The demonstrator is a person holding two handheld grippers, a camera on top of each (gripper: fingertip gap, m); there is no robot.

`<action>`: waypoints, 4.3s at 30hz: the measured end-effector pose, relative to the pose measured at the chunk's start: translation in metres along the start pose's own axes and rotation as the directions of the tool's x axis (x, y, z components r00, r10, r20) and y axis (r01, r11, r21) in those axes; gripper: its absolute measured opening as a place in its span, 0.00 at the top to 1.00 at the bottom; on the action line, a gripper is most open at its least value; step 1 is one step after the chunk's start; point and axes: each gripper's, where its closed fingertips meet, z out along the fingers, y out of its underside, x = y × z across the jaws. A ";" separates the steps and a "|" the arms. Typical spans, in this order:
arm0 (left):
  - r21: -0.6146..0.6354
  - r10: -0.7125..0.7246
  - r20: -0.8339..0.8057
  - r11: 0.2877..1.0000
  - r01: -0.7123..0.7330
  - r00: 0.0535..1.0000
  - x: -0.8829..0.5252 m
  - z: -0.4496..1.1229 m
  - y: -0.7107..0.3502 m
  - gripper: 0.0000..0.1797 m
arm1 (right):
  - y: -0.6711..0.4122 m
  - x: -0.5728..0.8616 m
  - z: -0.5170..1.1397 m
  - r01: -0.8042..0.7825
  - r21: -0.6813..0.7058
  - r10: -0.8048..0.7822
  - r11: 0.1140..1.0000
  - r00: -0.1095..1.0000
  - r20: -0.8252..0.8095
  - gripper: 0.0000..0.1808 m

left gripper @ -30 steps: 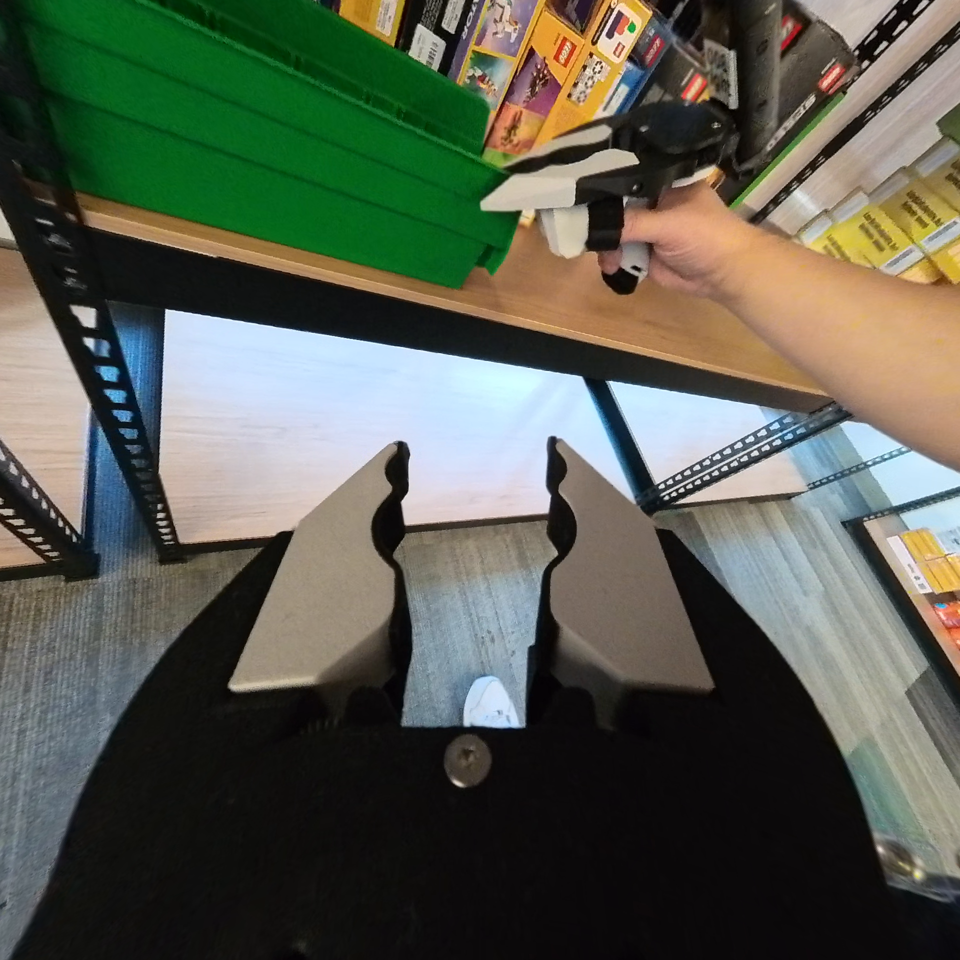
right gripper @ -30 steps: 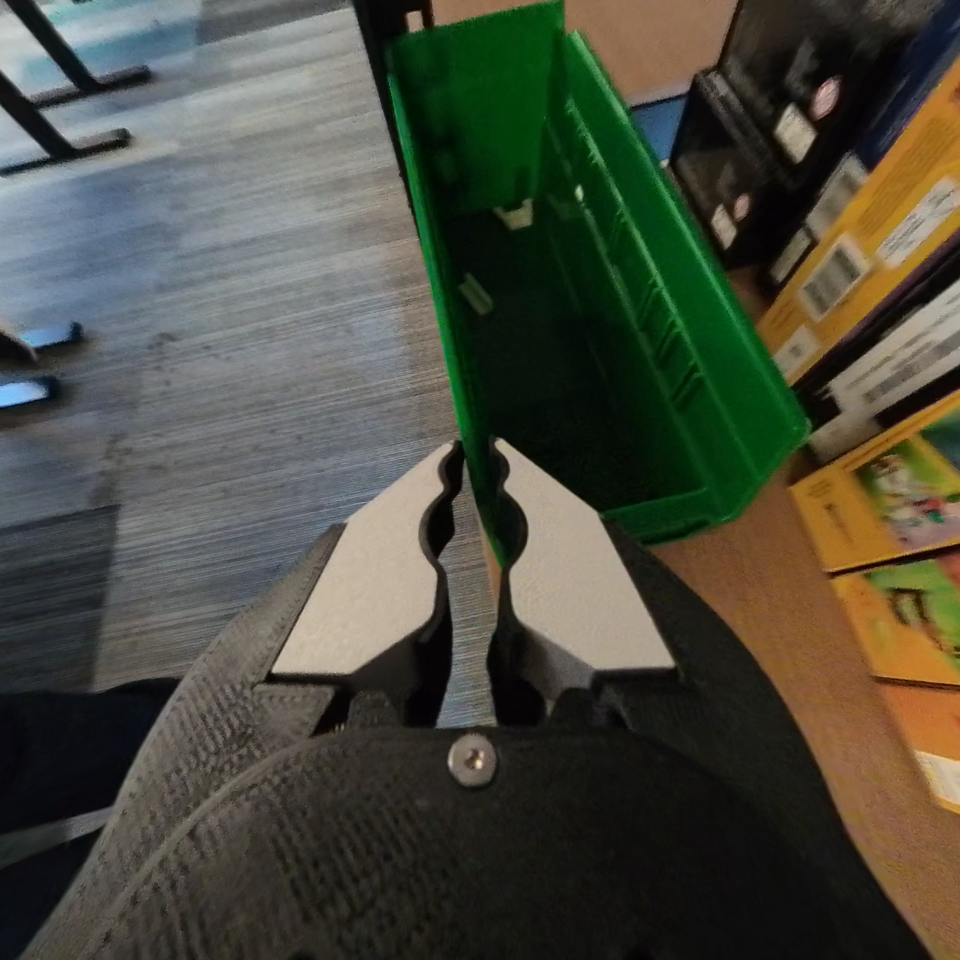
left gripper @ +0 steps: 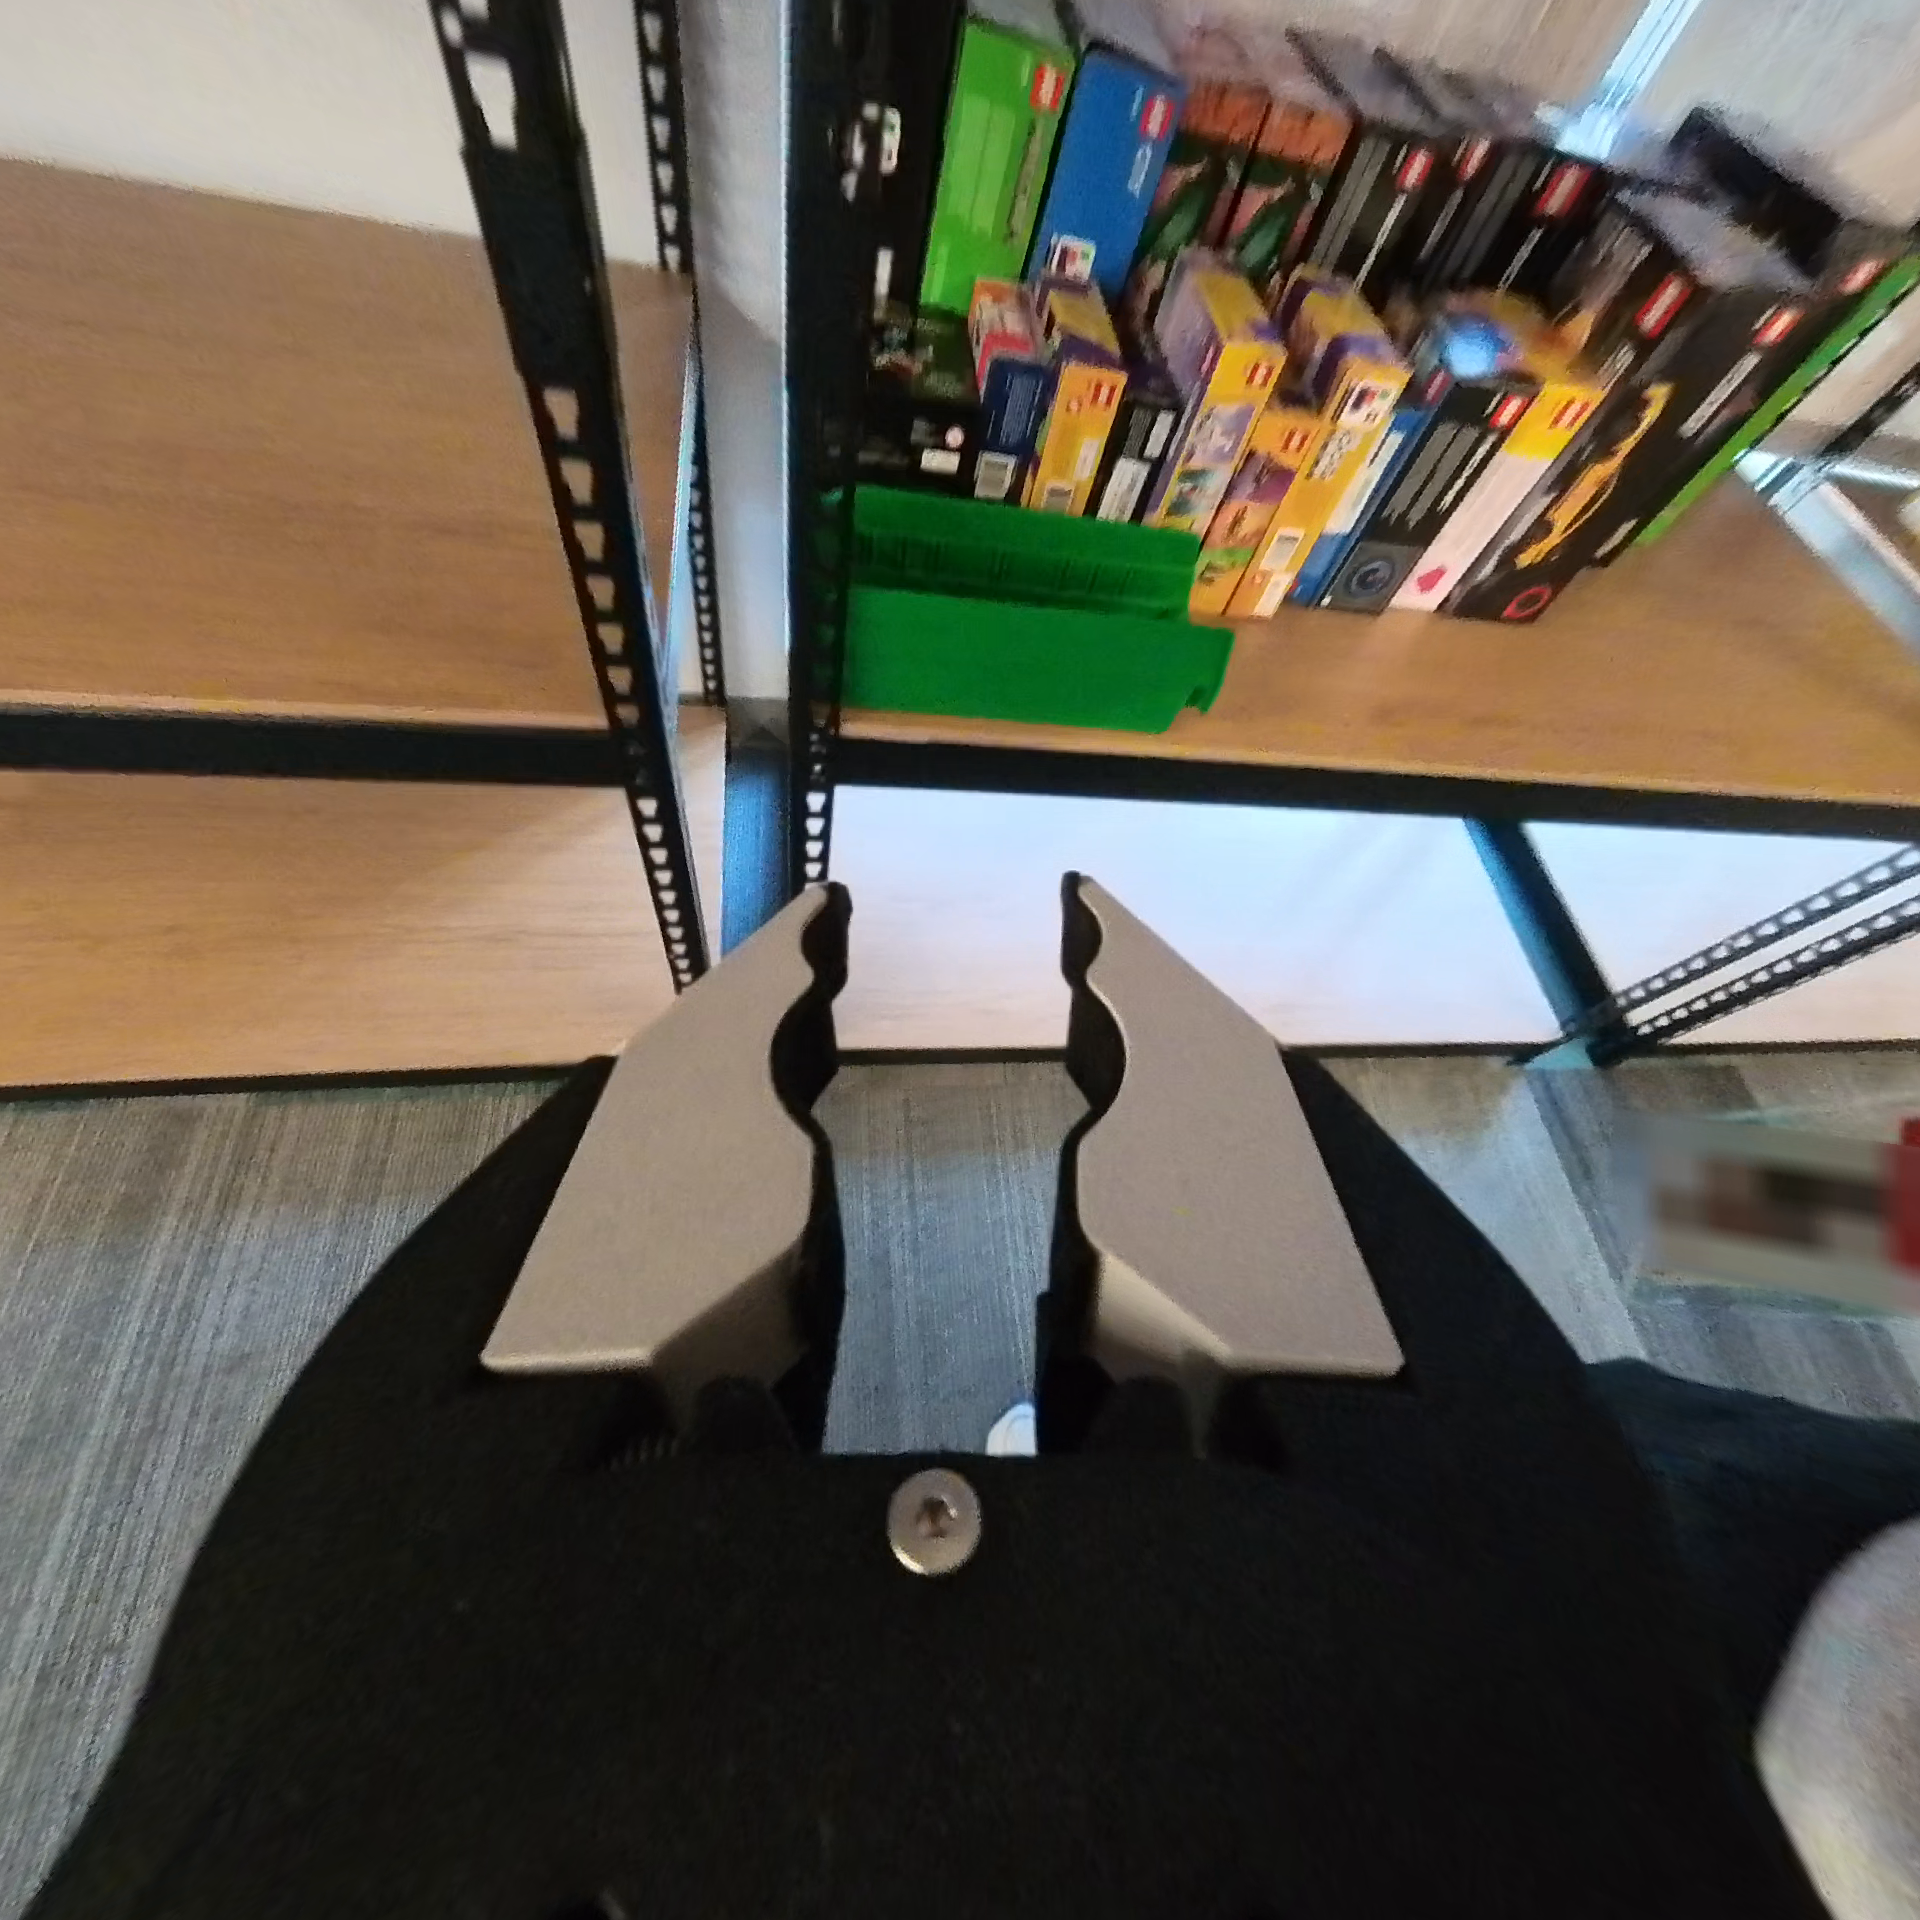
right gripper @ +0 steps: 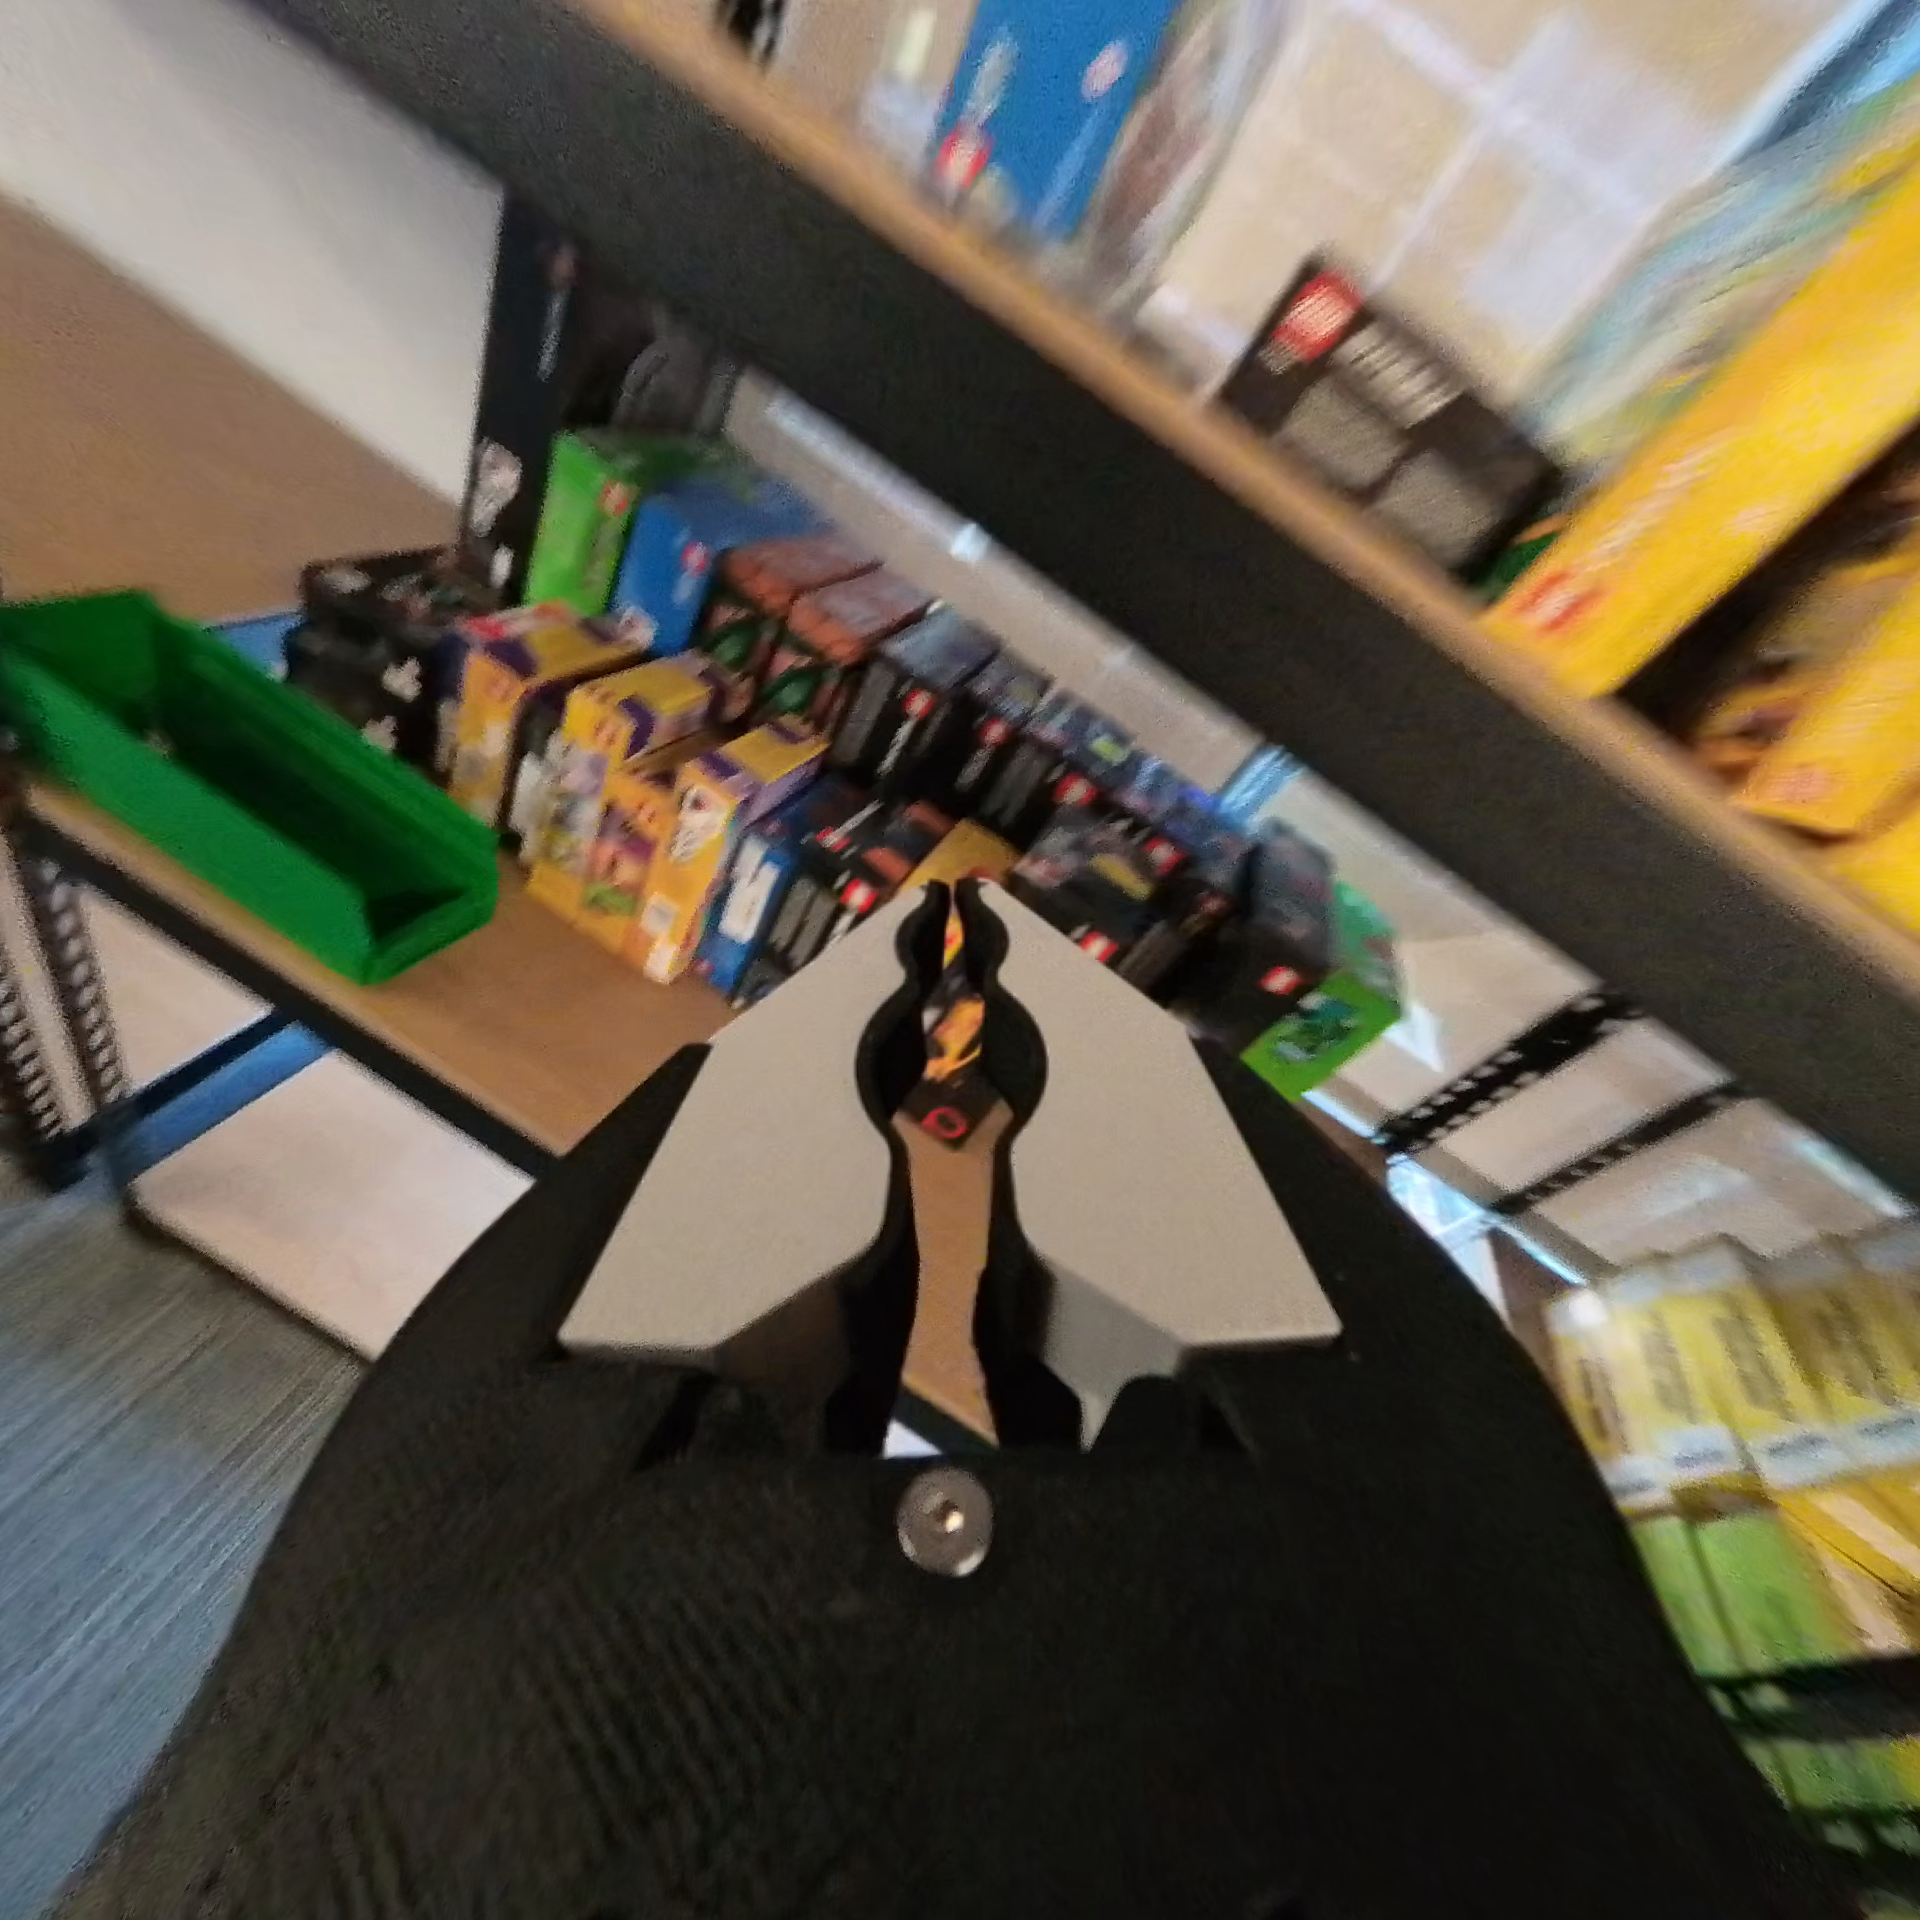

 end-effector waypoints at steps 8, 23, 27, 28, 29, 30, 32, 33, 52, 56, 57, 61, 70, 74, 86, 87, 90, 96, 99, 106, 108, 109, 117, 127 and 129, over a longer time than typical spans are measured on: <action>0.230 0.154 -0.167 0.967 -0.113 0.974 0.058 0.016 -0.148 0.78 | -0.061 0.109 -0.121 -0.099 0.074 0.119 0.992 0.935 -0.335 1.00; 0.433 0.314 -0.488 0.897 -0.086 0.814 0.258 0.103 -0.321 0.74 | -0.064 0.122 -0.138 -0.076 0.202 0.127 0.976 0.959 -0.253 0.87; 0.407 0.362 -0.457 0.897 -0.171 0.813 0.283 0.122 -0.311 0.75 | -0.037 0.130 -0.128 -0.016 0.091 0.034 0.996 0.979 -0.202 0.84; 0.400 0.363 -0.439 0.898 -0.183 0.822 0.285 0.126 -0.313 0.75 | -0.028 0.135 -0.125 -0.027 0.066 0.039 0.997 0.983 -0.181 0.82; 0.390 0.351 -0.437 0.904 -0.177 0.828 0.289 0.129 -0.316 0.75 | -0.021 0.140 -0.120 -0.064 0.046 0.070 0.997 0.986 -0.150 0.79; 0.380 0.331 -0.444 0.911 -0.160 0.833 0.293 0.130 -0.319 0.74 | -0.014 0.144 -0.114 -0.109 0.029 0.112 0.994 0.987 -0.118 0.74; 0.374 0.305 -0.448 0.918 -0.133 0.841 0.301 0.130 -0.328 0.73 | -0.006 0.153 -0.101 -0.179 0.014 0.179 0.984 0.982 -0.066 0.68; 0.378 0.301 -0.431 0.916 -0.132 0.851 0.303 0.130 -0.332 0.73 | -0.003 0.156 -0.093 -0.199 0.014 0.199 0.980 0.979 -0.043 0.67; 0.359 0.368 -0.395 0.905 -0.228 0.842 0.284 0.173 -0.368 0.72 | -0.055 0.166 0.061 -0.371 0.084 0.364 0.925 0.928 0.082 0.66; 0.329 0.374 -0.437 0.913 -0.242 0.818 0.271 0.189 -0.358 0.73 | -0.046 0.207 0.081 -0.279 0.040 0.282 0.959 0.951 -0.126 0.66; 0.327 0.377 -0.442 0.913 -0.244 0.814 0.269 0.192 -0.359 0.74 | -0.045 0.215 0.084 -0.271 0.041 0.274 0.962 0.948 -0.160 0.66; 0.326 0.386 -0.424 0.909 -0.259 0.819 0.264 0.197 -0.369 0.74 | -0.035 0.244 0.097 -0.207 -0.009 0.198 0.978 0.947 -0.253 0.66; 0.355 0.325 -0.339 0.913 -0.200 0.883 0.294 0.187 -0.378 0.75 | 0.009 0.326 0.094 -0.172 -0.062 0.143 0.983 0.937 -0.320 0.66; 0.364 0.314 -0.235 0.906 -0.216 0.920 0.322 0.175 -0.362 0.76 | 0.029 0.371 0.088 -0.008 -0.079 -0.008 0.997 0.978 -0.208 0.63; 0.289 0.222 -0.186 0.943 -0.163 0.957 0.425 0.167 -0.286 0.78 | 0.071 0.437 0.121 0.411 -0.029 -0.352 0.911 0.813 0.464 0.57; 0.287 0.240 -0.189 0.941 -0.180 0.952 0.433 0.168 -0.286 0.78 | 0.076 0.438 0.127 0.464 -0.041 -0.388 0.885 0.782 0.488 0.57; 0.292 0.271 -0.208 0.934 -0.204 0.940 0.452 0.169 -0.292 0.78 | 0.084 0.437 0.139 0.521 -0.062 -0.407 0.852 0.731 0.548 0.63; 0.285 0.280 -0.241 0.936 -0.208 0.929 0.473 0.171 -0.291 0.78 | 0.096 0.435 0.144 0.556 -0.106 -0.393 0.825 0.698 0.599 0.67; 0.255 0.275 -0.265 0.944 -0.208 0.924 0.475 0.171 -0.281 0.78 | 0.096 0.435 0.143 0.532 -0.120 -0.366 0.838 0.711 0.601 0.68; 0.165 0.300 -0.384 0.953 -0.255 0.873 0.475 0.185 -0.254 0.77 | 0.093 0.428 0.106 0.413 -0.137 -0.263 0.901 0.767 0.585 0.73; 0.164 0.318 -0.428 0.948 -0.273 0.846 0.481 0.189 -0.252 0.77 | 0.090 0.421 0.088 0.386 -0.148 -0.237 0.910 0.780 0.579 0.74; 0.175 0.331 -0.447 0.943 -0.282 0.831 0.485 0.190 -0.251 0.77 | 0.088 0.417 0.078 0.384 -0.155 -0.232 0.910 0.783 0.577 0.74; 0.169 0.350 -0.566 0.935 -0.311 0.746 0.496 0.209 -0.235 0.78 | 0.088 0.385 0.042 0.700 -0.121 -0.629 0.704 0.693 0.351 0.52; 0.146 0.316 -0.607 0.946 -0.288 0.729 0.478 0.218 -0.237 0.79 | 0.082 0.392 0.044 0.776 -0.202 -0.706 0.597 0.628 0.327 0.62; 0.141 0.301 -0.615 0.951 -0.274 0.729 0.476 0.217 -0.235 0.79 | 0.080 0.394 0.043 0.781 -0.216 -0.705 0.586 0.623 0.339 0.63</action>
